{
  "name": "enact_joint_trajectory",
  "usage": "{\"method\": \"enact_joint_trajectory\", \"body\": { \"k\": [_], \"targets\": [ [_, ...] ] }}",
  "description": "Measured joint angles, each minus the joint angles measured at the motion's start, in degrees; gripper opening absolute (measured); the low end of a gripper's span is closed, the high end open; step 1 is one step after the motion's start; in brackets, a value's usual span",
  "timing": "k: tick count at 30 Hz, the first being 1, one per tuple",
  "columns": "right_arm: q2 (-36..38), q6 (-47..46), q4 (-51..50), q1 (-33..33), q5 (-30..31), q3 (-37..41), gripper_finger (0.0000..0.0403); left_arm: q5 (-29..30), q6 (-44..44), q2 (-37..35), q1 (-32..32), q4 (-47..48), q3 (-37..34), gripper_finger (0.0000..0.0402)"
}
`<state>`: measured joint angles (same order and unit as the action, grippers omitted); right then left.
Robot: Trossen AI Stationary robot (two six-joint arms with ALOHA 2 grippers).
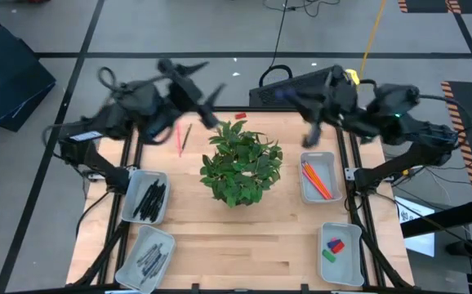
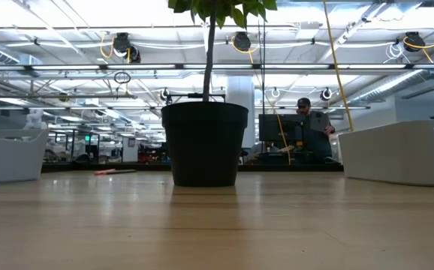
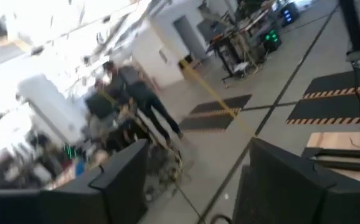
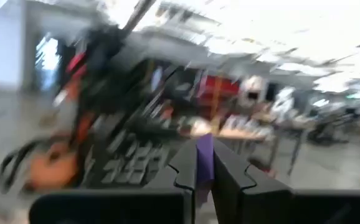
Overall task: Sort crayons/erasers/pens/pencils in bins
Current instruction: Put the purple eraser into the bottom right gray bin
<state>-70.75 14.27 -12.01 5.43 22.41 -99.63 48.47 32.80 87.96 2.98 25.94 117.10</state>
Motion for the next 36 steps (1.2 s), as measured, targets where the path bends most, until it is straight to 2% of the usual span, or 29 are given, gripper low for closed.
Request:
{"method": "enact_joint_trajectory", "body": {
  "k": [3, 6, 12, 16, 19, 22, 27, 31, 36],
  "targets": [
    [2.9, -1.0, -11.8, 3.9, -0.2, 0.0, 0.0016, 1.0, -9.0, -4.2, -1.0, 9.0, 0.0, 0.0292],
    [5.1, -6.9, -23.5, 8.3, -0.2, 0.0, 0.0016, 0.9, -19.1, -7.9, -1.8, 17.7, 0.0, 0.0291],
    [6.8, -26.9, -43.7, 18.2, -0.5, 0.8, 0.0016, 0.2, -36.9, -12.8, -1.6, 32.4, 0.0, 0.0275],
    [6.7, -40.9, -51.5, 23.9, -4.1, 4.1, 0.0016, -0.5, -46.0, -13.9, -0.7, 39.6, 0.0, 0.0267],
    [6.9, -51.5, -51.9, 28.1, -7.8, 10.0, 0.0016, -0.6, -51.4, -13.9, 0.3, 43.7, -0.1, 0.0261],
    [6.7, -64.4, -50.1, 32.4, -15.4, 18.2, 0.0016, -2.3, -55.9, -13.3, 0.9, 47.2, -0.2, 0.0257],
    [6.7, -81.4, -40.0, 39.6, -26.0, 35.0, 0.0016, -7.5, -60.7, -12.0, 1.0, 52.5, -0.4, 0.0255],
    [5.2, -92.4, -29.0, 44.2, -28.7, 45.2, 0.0016, -7.8, -63.4, -11.6, 1.0, 55.0, -0.4, 0.0255],
    [1.7, -100.6, -26.7, 48.0, -29.8, 50.1, 0.0016, -8.0, -63.3, -11.4, 1.0, 55.4, -0.4, 0.0255]
  ]
}}
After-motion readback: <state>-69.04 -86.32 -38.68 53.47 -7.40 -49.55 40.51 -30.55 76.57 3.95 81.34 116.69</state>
